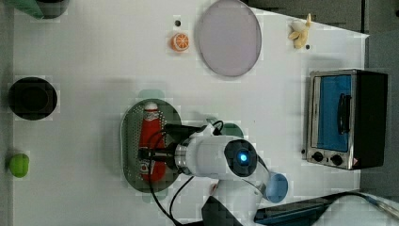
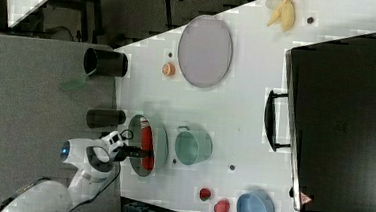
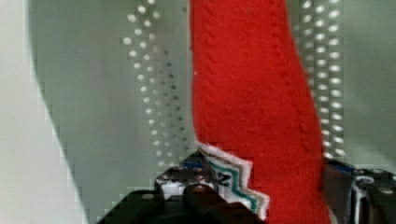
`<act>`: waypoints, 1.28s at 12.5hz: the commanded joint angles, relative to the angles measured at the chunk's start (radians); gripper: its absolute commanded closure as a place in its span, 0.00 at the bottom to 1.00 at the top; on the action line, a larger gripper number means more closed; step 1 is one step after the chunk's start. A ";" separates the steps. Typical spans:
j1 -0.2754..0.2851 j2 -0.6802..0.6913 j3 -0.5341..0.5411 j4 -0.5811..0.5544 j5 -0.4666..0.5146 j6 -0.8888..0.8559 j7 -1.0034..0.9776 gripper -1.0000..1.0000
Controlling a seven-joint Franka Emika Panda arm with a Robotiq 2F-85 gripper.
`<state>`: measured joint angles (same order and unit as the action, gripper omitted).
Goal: Pick ketchup from strainer and place it on the table
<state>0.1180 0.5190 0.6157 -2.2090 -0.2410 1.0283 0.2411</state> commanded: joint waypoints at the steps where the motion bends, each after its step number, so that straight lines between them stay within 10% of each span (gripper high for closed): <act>1: -0.020 -0.203 0.046 0.024 0.100 -0.132 0.045 0.37; 4: -0.051 -0.342 0.037 0.058 0.239 -0.297 -0.042 0.37; 16: -0.254 -0.456 -0.408 0.057 0.245 -0.447 -0.633 0.37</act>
<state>-0.0820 0.0763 0.2275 -2.1230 0.0114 0.5947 -0.2747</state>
